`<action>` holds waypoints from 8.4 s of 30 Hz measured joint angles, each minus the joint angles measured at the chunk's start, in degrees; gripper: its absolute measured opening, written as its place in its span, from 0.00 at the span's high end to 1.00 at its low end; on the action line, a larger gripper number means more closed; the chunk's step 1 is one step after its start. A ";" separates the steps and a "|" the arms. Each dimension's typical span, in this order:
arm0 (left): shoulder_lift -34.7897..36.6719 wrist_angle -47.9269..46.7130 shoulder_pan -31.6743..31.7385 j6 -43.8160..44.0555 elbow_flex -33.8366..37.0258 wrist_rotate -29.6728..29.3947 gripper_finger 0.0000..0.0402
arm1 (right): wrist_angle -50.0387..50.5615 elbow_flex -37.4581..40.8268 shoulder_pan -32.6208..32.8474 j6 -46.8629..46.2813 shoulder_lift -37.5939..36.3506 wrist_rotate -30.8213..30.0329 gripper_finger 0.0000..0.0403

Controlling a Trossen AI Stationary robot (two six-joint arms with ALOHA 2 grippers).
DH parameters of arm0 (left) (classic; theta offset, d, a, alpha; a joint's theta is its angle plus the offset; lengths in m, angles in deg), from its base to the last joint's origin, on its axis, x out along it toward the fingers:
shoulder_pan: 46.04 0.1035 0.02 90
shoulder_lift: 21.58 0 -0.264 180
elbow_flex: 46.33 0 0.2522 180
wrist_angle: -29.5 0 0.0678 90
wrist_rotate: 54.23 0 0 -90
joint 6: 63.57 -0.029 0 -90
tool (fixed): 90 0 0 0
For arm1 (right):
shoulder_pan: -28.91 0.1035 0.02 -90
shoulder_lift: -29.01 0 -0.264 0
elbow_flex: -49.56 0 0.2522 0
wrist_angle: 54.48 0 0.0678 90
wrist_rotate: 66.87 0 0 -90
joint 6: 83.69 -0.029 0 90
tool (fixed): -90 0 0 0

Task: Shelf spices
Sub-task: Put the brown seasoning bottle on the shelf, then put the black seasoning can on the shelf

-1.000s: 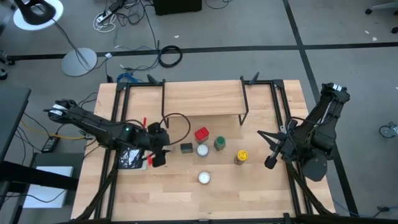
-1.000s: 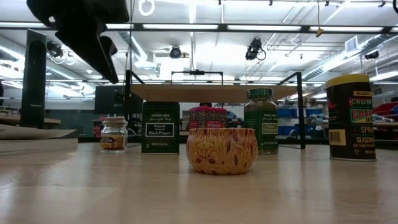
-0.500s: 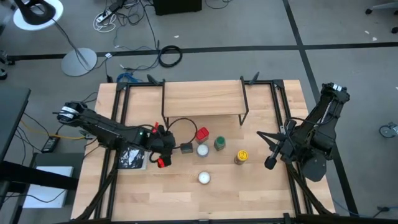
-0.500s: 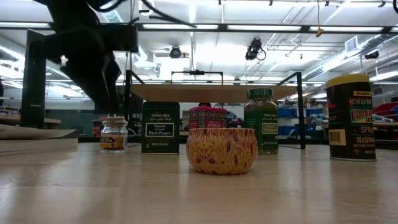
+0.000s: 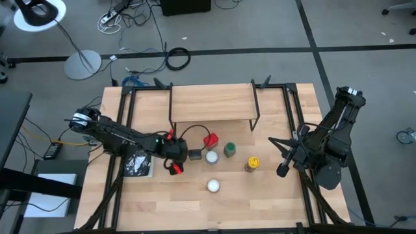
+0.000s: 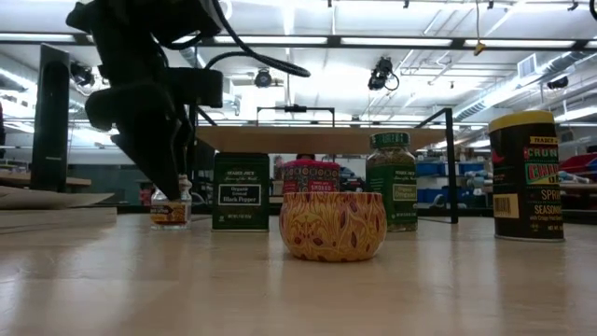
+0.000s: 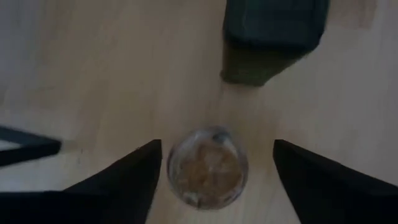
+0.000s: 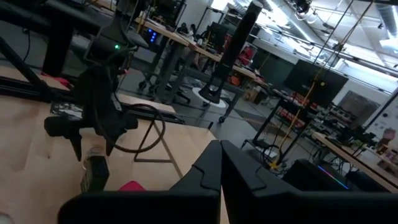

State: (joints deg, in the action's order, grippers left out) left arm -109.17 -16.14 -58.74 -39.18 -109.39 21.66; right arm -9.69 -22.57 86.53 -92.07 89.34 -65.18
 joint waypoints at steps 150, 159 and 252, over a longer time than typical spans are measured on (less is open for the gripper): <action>-0.85 -24.26 14.19 -17.18 -44.70 5.93 0.38 | -0.07 0.00 -0.07 3.01 0.02 0.92 0.99; -0.98 -15.18 5.51 -6.59 -24.64 5.22 0.38 | -0.04 0.00 -0.07 3.56 0.02 2.45 0.99; -13.94 -33.82 46.46 -49.08 -60.04 17.46 0.70 | -2.27 -0.02 -0.04 5.44 0.02 2.92 0.99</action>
State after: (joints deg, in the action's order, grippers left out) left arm -123.11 -49.95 -12.27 -88.27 -169.43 39.13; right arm -11.96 -22.60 86.49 -86.63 89.36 -62.26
